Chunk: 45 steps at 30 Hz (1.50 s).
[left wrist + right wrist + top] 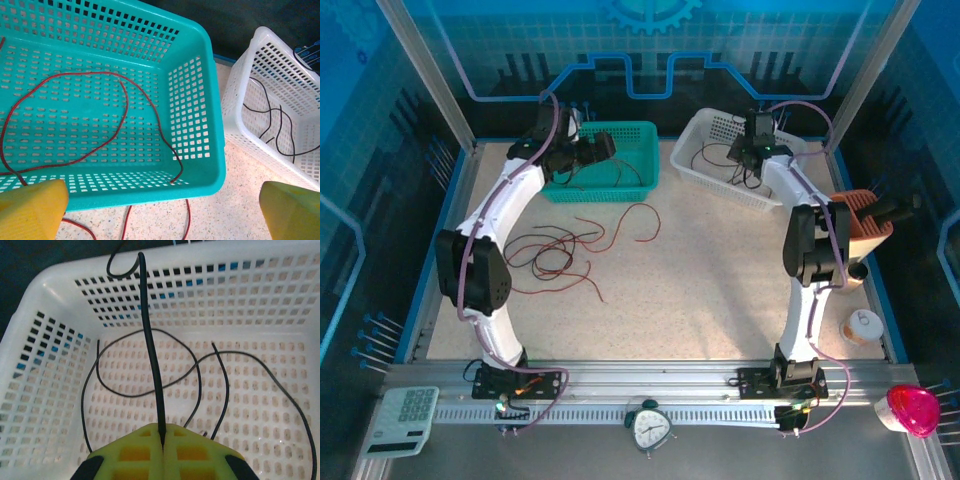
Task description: Untangle the cables
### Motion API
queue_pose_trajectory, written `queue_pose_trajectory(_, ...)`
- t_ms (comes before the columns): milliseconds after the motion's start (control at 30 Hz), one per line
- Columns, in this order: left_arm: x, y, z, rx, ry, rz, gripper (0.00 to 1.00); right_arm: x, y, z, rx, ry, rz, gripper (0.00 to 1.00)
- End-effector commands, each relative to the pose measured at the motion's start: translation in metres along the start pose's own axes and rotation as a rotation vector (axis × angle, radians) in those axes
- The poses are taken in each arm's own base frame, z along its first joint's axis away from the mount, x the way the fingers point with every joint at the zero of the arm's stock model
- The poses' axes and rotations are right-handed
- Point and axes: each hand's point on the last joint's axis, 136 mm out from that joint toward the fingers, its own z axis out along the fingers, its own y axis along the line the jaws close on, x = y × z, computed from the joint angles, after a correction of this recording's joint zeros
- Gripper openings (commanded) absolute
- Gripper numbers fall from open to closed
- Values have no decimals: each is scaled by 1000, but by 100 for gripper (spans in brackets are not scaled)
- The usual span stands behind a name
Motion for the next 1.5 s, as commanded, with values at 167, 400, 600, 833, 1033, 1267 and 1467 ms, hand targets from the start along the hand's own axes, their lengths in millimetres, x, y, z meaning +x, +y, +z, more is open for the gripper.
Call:
queue_pose_trajectory(167, 4, -6, -11, 31, -9, -6, 99, -47, 25, -65, -154, -122, 37, 0)
queue_pose_trajectory(400, 8, -3, -9, 26, 0, -8, 99, -16, 2, -47, -103, -45, 56, 0)
queue_pose_trajectory(600, 9, 3, -10, 19, 1, -9, 99, 9, -19, -44, -66, 8, 96, 0)
queue_pose_trajectory(833, 6, 4, -10, 22, -5, -18, 99, 22, -31, -56, -29, 27, 113, 0)
queue_pose_trajectory(1033, 8, 4, -10, 29, 0, -22, 99, 17, -38, -50, 32, 23, 106, 0)
queue_pose_trajectory(1267, 10, 1, -24, 39, 1, -11, 99, 15, -61, -8, 199, 84, 91, 0)
queue_pose_trajectory(1467, 13, -4, -44, 55, -15, -14, 99, 29, -84, 13, 272, 169, 85, 0)
